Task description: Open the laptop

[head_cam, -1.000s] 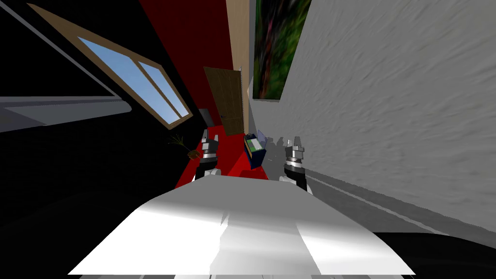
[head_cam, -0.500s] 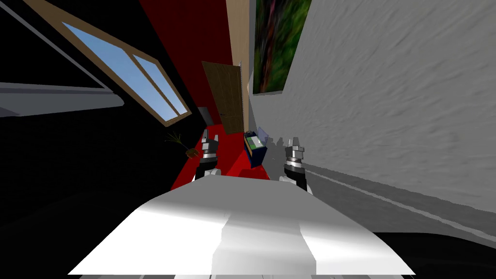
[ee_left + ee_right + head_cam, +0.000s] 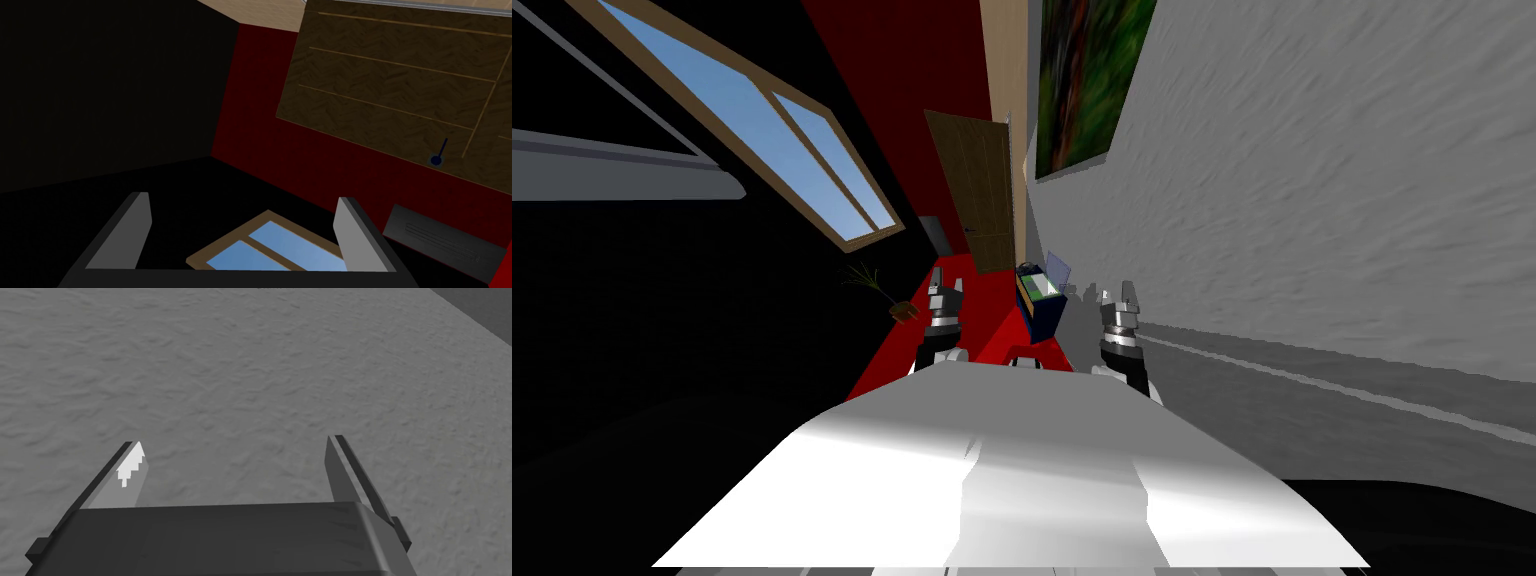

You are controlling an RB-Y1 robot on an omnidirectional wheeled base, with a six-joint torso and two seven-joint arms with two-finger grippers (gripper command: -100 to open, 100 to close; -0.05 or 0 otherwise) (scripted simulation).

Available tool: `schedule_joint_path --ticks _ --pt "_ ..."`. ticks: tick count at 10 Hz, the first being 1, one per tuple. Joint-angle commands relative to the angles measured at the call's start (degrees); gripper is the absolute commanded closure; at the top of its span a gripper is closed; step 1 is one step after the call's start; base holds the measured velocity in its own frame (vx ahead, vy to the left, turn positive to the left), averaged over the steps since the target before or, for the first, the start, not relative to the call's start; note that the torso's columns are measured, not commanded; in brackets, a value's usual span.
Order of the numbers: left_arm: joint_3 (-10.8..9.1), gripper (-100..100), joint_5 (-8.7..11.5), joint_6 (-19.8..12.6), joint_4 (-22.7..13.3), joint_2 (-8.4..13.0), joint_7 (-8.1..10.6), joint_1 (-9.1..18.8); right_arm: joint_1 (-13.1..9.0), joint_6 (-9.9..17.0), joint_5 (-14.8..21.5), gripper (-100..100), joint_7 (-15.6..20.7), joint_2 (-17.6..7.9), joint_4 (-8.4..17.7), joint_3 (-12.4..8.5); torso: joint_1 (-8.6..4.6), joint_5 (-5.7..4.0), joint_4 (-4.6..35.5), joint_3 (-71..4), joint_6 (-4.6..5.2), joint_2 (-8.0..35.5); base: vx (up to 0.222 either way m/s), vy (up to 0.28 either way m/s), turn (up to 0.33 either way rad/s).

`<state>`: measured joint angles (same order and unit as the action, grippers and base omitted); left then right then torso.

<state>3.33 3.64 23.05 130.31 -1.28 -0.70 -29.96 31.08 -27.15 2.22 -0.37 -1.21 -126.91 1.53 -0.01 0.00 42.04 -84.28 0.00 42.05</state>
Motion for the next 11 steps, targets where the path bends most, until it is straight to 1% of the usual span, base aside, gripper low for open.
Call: schedule_joint_path --ticks 1,3,5,6,7,8,9,10,11 --pt "0.00 0 0.0 0.0 0.0 0.0 0.00 0.0 0.1 0.4 -1.6 -100 -1.9 -3.3 0.3 -0.1 -0.01 0.00 0.2 -0.3 0.00 0.1 0.018 -0.004 0.011" --pt "0.00 0 0.0 0.0 0.0 0.0 0.00 0.0 0.3 0.9 -4.4 -100 -5.1 -6.1 0.8 -0.2 0.03 0.01 0.2 -0.3 0.00 0.2 0.027 0.003 0.038" --pt "0.00 0 0.0 0.0 0.0 0.0 0.00 0.0 0.7 1.6 -7.8 -100 -8.3 -8.2 1.4 -0.4 0.00 0.00 0.2 -0.3 0.00 0.2 0.044 -0.003 0.059" --pt "0.00 0 0.0 0.0 0.0 0.0 0.00 0.0 0.7 1.6 -7.9 -100 -9.1 -8.2 1.4 -0.4 -0.01 0.00 0.2 -0.3 0.00 0.2 0.034 -0.001 0.016" --pt "0.00 0 0.0 0.0 0.0 0.0 0.00 0.0 0.9 2.0 -9.9 -100 -11.1 -9.1 1.7 -0.5 0.02 0.00 0.2 -0.3 0.01 0.3 0.030 0.003 0.041" --pt "0.00 0 0.0 0.0 0.0 0.0 0.00 0.0 0.9 2.0 -9.9 -100 -11.4 -9.1 1.7 -0.5 0.02 0.01 0.3 -0.3 0.00 0.3 0.023 0.001 0.022" --pt "0.00 0 0.0 0.0 0.0 0.0 0.00 0.0 1.2 2.4 -12.1 -100 -13.7 -9.9 2.0 -0.6 0.02 0.01 0.3 -0.3 0.01 0.3 0.026 0.005 0.046" --pt "0.00 0 0.0 0.0 0.0 0.0 0.00 0.0 1.2 2.4 -12.1 -100 -13.9 -9.9 2.0 -0.6 0.02 0.01 0.3 -0.3 0.00 0.3 0.025 0.002 0.027" --pt "0.00 0 0.0 0.0 0.0 0.0 0.00 0.0 1.4 2.8 -14.4 -100 -16.2 -10.7 2.3 -0.7 0.01 0.00 0.2 -0.3 0.01 0.2 0.034 -0.002 0.052"
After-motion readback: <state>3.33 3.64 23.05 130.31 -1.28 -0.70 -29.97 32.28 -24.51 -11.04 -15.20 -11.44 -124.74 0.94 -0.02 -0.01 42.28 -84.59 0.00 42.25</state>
